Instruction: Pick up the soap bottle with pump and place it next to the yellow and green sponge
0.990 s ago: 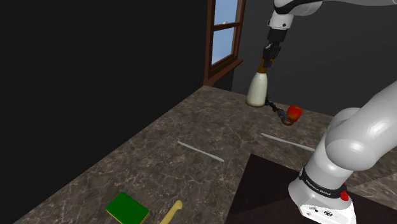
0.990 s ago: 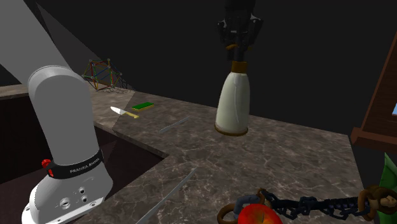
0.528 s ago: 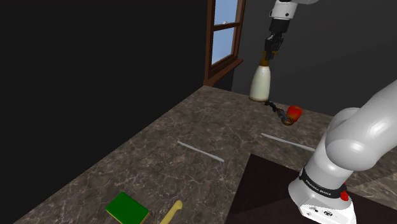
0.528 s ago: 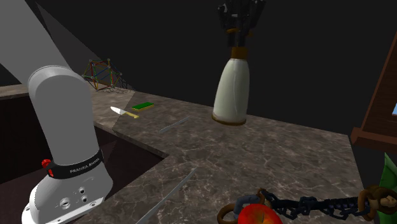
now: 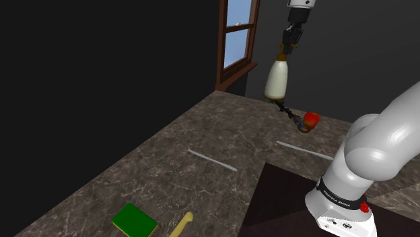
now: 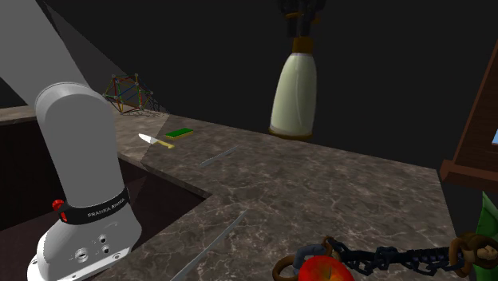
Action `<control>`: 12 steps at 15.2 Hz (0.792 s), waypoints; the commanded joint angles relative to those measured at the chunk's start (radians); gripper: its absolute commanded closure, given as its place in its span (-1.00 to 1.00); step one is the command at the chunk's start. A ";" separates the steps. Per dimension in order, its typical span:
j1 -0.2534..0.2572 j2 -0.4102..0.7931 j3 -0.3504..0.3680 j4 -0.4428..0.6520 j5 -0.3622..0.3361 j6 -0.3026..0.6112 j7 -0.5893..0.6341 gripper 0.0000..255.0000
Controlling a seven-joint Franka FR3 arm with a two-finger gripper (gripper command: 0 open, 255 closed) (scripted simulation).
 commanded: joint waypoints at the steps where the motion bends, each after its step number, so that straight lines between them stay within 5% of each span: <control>1: 0.002 0.009 0.000 0.035 0.004 -0.026 -0.002 1.00; 12: 0.012 0.085 -0.015 0.259 0.036 -0.181 -0.025 1.00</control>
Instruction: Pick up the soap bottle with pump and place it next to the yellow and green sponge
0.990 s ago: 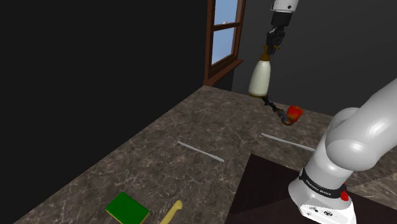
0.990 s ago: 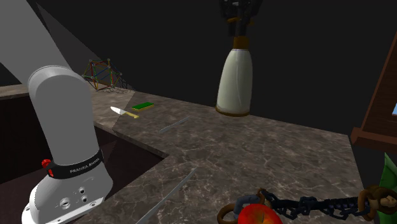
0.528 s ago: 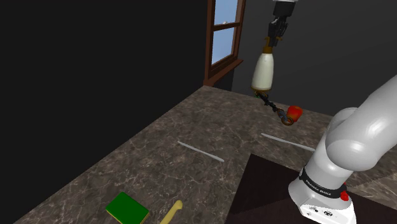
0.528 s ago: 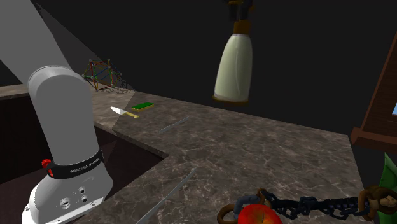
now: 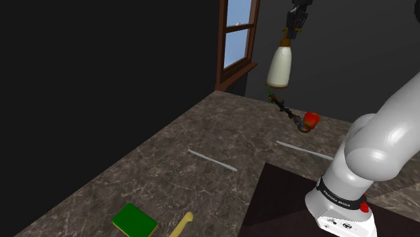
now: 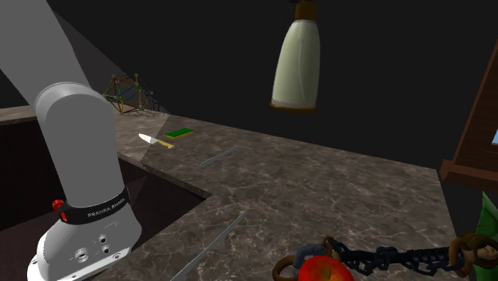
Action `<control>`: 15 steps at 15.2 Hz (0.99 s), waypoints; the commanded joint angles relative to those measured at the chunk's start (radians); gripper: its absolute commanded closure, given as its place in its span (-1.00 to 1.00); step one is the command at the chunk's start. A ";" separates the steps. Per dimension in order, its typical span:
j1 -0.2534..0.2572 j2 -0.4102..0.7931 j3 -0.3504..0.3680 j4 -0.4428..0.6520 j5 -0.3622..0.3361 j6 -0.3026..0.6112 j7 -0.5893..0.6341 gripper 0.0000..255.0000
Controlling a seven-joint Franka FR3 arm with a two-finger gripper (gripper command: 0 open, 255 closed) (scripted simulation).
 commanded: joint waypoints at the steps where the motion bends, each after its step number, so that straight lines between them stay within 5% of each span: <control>1: 0.002 0.017 -0.004 0.046 0.008 -0.030 -0.004 1.00; 7: 0.002 0.082 -0.025 0.196 0.037 -0.124 -0.027 1.00; 15: 0.061 -0.076 0.153 -0.067 0.003 -0.009 0.218 1.00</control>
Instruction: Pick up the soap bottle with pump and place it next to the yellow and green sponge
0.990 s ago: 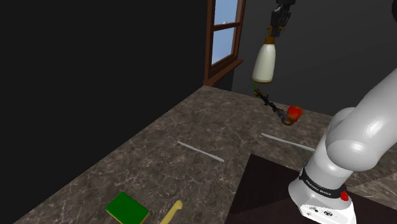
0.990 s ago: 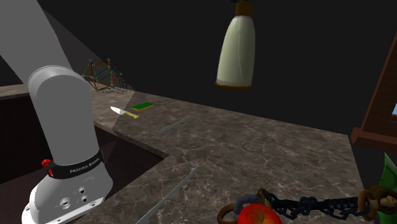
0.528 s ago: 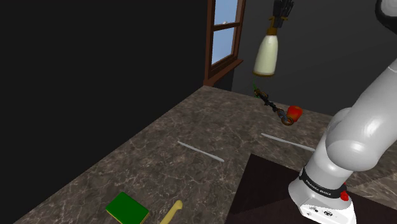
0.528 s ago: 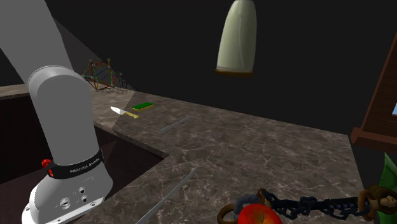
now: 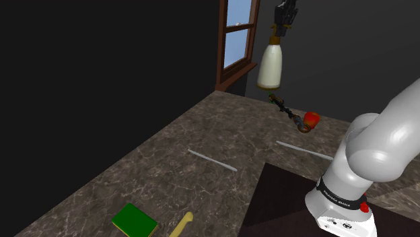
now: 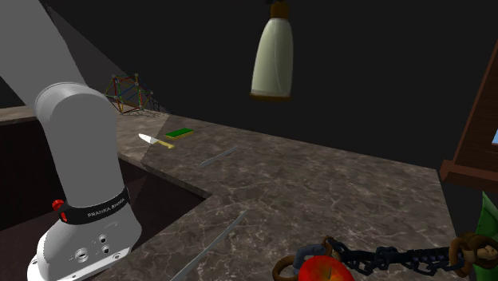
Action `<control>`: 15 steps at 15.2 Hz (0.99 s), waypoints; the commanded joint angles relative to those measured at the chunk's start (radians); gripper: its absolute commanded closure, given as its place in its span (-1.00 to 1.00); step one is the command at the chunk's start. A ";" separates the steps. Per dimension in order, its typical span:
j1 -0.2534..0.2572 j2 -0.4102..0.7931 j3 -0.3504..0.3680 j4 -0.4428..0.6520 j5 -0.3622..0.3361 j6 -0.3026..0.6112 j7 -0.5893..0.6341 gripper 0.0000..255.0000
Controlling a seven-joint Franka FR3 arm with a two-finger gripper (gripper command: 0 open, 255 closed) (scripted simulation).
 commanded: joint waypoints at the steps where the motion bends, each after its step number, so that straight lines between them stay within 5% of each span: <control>1: 0.014 -0.032 0.045 -0.063 0.000 0.032 0.064 1.00; 15: 0.107 -0.063 0.280 -0.280 0.063 0.213 0.396 1.00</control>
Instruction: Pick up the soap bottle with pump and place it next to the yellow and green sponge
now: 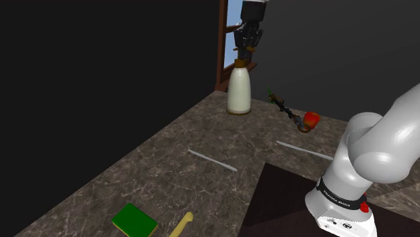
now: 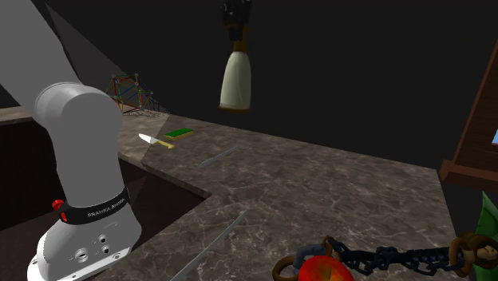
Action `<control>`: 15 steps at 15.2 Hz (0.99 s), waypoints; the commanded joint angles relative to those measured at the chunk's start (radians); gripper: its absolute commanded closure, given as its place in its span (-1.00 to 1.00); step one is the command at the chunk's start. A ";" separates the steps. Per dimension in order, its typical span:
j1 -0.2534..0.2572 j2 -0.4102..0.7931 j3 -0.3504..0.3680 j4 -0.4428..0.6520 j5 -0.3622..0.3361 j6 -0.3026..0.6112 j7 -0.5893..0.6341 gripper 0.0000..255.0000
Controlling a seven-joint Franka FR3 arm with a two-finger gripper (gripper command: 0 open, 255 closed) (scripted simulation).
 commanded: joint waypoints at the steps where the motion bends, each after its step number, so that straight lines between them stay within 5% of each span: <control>1: 0.014 0.005 0.029 -0.013 0.009 0.020 0.042 1.00; 15: 0.122 0.198 0.224 0.021 0.049 0.187 0.332 1.00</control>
